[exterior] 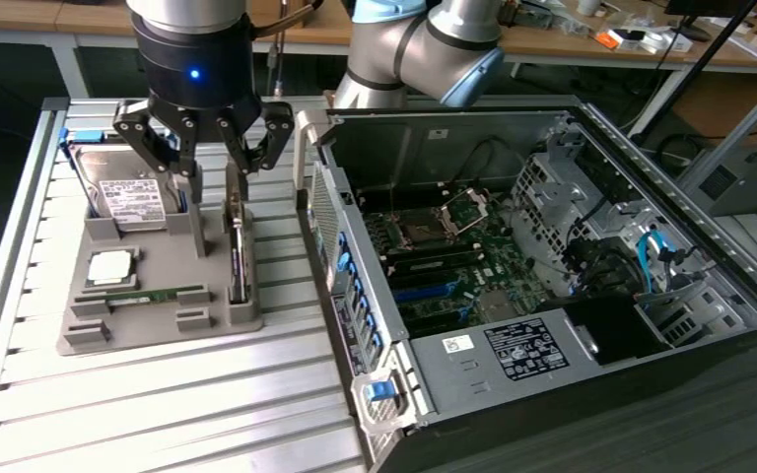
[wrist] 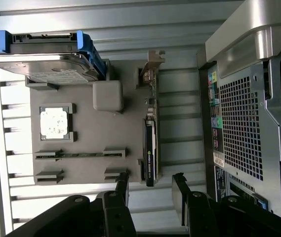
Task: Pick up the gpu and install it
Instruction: 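Pick up the gpu and move the gpu toward the slot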
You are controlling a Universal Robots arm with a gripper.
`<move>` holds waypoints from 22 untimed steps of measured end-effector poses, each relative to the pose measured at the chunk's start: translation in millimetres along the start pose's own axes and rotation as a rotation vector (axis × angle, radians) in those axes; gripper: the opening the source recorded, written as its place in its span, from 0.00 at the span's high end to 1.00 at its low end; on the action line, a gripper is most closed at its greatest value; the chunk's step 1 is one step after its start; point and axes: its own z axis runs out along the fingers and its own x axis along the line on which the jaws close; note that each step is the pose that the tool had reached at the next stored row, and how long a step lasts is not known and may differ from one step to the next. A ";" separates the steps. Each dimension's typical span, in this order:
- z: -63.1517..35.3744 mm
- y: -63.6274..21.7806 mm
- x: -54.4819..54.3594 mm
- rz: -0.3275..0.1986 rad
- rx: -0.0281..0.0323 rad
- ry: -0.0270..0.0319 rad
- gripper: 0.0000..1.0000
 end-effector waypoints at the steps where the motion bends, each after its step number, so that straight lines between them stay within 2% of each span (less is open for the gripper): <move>1: 0.4 0.0 0.0 0.000 0.0000 0.0000 0.52; 22: 10.2 -0.4 0.3 0.000 0.0000 0.0000 0.52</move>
